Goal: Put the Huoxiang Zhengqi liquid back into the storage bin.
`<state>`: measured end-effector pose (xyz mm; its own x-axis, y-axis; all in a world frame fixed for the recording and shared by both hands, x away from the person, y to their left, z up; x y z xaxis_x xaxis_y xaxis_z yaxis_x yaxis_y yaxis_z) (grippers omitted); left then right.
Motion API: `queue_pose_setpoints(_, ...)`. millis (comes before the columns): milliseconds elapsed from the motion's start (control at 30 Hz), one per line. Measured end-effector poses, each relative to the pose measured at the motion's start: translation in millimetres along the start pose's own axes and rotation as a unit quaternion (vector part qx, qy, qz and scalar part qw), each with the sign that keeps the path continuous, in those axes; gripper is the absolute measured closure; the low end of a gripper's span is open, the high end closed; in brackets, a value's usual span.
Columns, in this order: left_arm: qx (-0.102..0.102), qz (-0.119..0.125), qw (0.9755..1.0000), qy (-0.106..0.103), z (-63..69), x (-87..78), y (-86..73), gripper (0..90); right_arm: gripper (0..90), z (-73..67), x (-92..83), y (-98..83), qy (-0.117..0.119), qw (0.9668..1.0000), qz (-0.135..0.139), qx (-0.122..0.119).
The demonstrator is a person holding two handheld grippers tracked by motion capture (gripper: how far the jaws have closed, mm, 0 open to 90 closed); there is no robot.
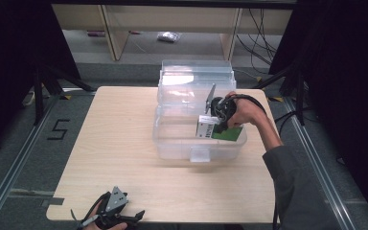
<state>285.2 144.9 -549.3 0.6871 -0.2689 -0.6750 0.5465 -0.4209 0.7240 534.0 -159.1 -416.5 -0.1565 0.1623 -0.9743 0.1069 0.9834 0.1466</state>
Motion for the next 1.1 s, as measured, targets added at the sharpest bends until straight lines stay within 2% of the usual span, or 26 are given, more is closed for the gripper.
queue_pose_setpoints(33, -0.001, 0.000, 1.0000, -0.003, 0.5, -0.1, 0.0, 15.0, 64.9, -0.1, 1.2, -0.7, -0.002, 1.0000, -0.001, 0.007)
queue_pose_setpoints(100, 0.003, 0.002, 1.0000, -0.001, -0.2, -0.2, 0.2, 15.0, 64.8, 2.1, 3.8, -3.4, 0.000, 1.0000, -0.006, 0.003)
queue_pose_setpoints(167, 0.010, 0.000, 1.0000, -0.001, -1.4, -0.1, 0.0, 15.0, 64.8, 1.1, 3.8, -5.3, 0.002, 0.9998, -0.014, 0.017)
queue_pose_setpoints(233, 0.007, 0.000, 1.0000, 0.000, -0.7, -0.1, 0.0, 15.0, 64.8, 5.7, 6.3, -5.1, -0.002, 0.9999, -0.006, -0.008)
queue_pose_setpoints(267, 0.005, 0.001, 1.0000, 0.000, -0.5, 0.0, 0.0, 15.0, 64.8, 1.2, 5.9, -6.7, 0.000, 0.9997, -0.012, 0.023)
queue_pose_setpoints(400, 0.010, -0.001, 1.0000, 0.000, -1.3, -0.2, -0.1, 15.0, 64.8, 6.2, 12.2, -8.3, 0.004, 1.0000, -0.005, -0.006)
queue_pose_setpoints(433, 0.005, 0.001, 1.0000, 0.000, -0.5, 0.1, 0.0, 15.0, 64.8, 1.1, 13.1, -10.4, 0.009, 0.9994, -0.015, 0.028)
queue_pose_setpoints(467, 0.005, 0.000, 1.0000, 0.000, -0.5, 0.2, -0.1, 15.0, 64.7, 1.4, 14.5, -11.0, 0.007, 0.9994, -0.018, 0.030)
queue_pose_setpoints(733, 0.005, 0.001, 1.0000, -0.001, -1.0, 0.1, 0.2, 15.0, 64.7, 11.1, 23.4, -10.9, 0.008, 0.9997, -0.013, -0.021)
queue_pose_setpoints(833, 0.003, 0.002, 1.0000, -0.001, -0.1, 0.1, 0.1, 15.0, 64.6, 3.0, 26.6, -13.2, 0.017, 0.9994, -0.020, 0.022)
queue_pose_setpoints(867, 0.005, 0.001, 1.0000, 0.001, -0.6, 0.0, 0.0, 15.0, 64.6, 2.4, 27.6, -13.9, 0.017, 0.9992, -0.023, 0.028)
queue_pose_setpoints(900, 0.004, 0.001, 1.0000, 0.000, -0.7, 0.0, 0.2, 15.0, 64.6, 5.9, 29.4, -12.8, 0.018, 0.9997, -0.016, 0.000)
queue_pose_setpoints(933, 0.004, 0.001, 1.0000, -0.001, -0.8, 0.2, 0.2, 15.0, 64.6, 7.2, 29.9, -13.7, 0.016, 0.9997, -0.017, -0.001)
queue_pose_setpoints(967, 0.004, 0.001, 1.0000, 0.000, -0.6, 0.2, 0.1, 15.0, 64.6, 6.6, 30.8, -14.1, 0.017, 0.9997, -0.017, 0.001)
queue_pose_setpoints(1000, 0.013, -0.003, 0.9999, 0.000, -1.6, -0.3, -0.4, 15.0, 64.5, 6.1, 32.0, -15.3, 0.017, 0.9996, -0.020, 0.008)
queue_pose_setpoints(1033, 0.005, 0.001, 1.0000, 0.000, -0.4, 0.2, 0.0, 15.0, 64.5, 6.1, 32.7, -16.8, 0.018, 0.9995, -0.025, 0.011)
queue_pose_setpoints(1067, 0.005, 0.001, 1.0000, 0.000, -0.5, 0.2, 0.1, 15.0, 64.5, 3.6, 32.5, -18.3, 0.022, 0.9988, -0.033, 0.028)
queue_pose_setpoints(1100, 0.004, 0.001, 1.0000, 0.000, -0.7, 0.3, 0.2, 15.0, 64.5, 3.5, 33.3, -18.5, 0.021, 0.9988, -0.031, 0.030)
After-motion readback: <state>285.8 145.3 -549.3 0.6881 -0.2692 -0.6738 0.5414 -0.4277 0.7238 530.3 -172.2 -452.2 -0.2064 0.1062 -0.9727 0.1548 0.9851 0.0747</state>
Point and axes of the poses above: each handheld gripper's, and its own axes: x roughly forward along the jaws, y roughly out of its top, z roughly to its right, the point moved 6 cm from there along x, roughly forward along the jaws, and after that the axes turned 15 degrees about y, right-handed, at the moved point
